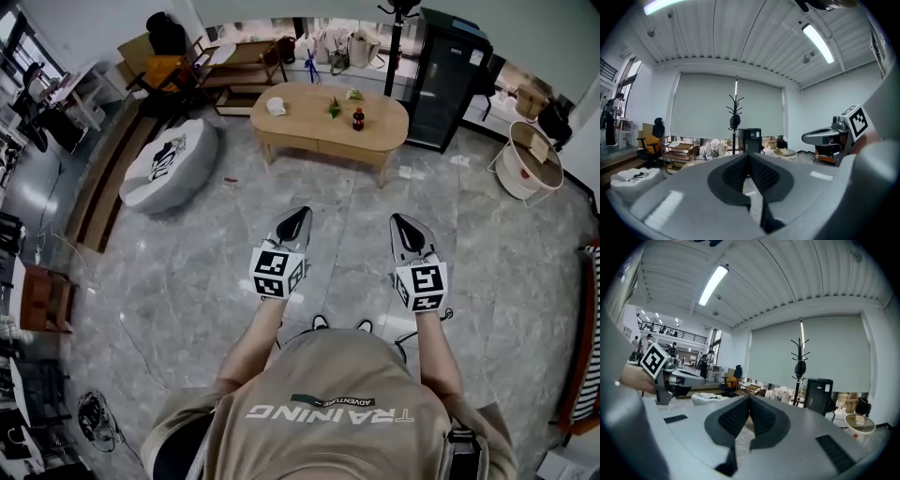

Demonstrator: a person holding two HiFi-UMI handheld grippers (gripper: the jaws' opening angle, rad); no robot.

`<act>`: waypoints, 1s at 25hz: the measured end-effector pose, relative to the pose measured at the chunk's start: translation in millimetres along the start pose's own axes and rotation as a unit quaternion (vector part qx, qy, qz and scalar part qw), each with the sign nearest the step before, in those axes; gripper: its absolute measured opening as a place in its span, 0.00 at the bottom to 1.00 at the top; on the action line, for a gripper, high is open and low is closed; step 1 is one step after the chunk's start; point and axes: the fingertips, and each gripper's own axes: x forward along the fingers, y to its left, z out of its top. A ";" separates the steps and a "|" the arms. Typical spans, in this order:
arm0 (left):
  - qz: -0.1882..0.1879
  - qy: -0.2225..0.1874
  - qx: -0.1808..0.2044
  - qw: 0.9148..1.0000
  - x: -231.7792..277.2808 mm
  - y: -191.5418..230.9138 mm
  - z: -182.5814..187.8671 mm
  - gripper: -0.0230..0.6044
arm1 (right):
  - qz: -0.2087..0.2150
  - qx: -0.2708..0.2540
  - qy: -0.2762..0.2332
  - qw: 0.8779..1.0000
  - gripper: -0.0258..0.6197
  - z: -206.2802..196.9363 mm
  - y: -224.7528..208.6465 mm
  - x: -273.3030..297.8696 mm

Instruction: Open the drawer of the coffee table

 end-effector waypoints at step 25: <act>-0.011 0.019 0.003 1.000 93.4 42.0 3.8 0.05 | -0.045 0.003 -0.007 0.999 0.04 -2.7 -85.5 77.7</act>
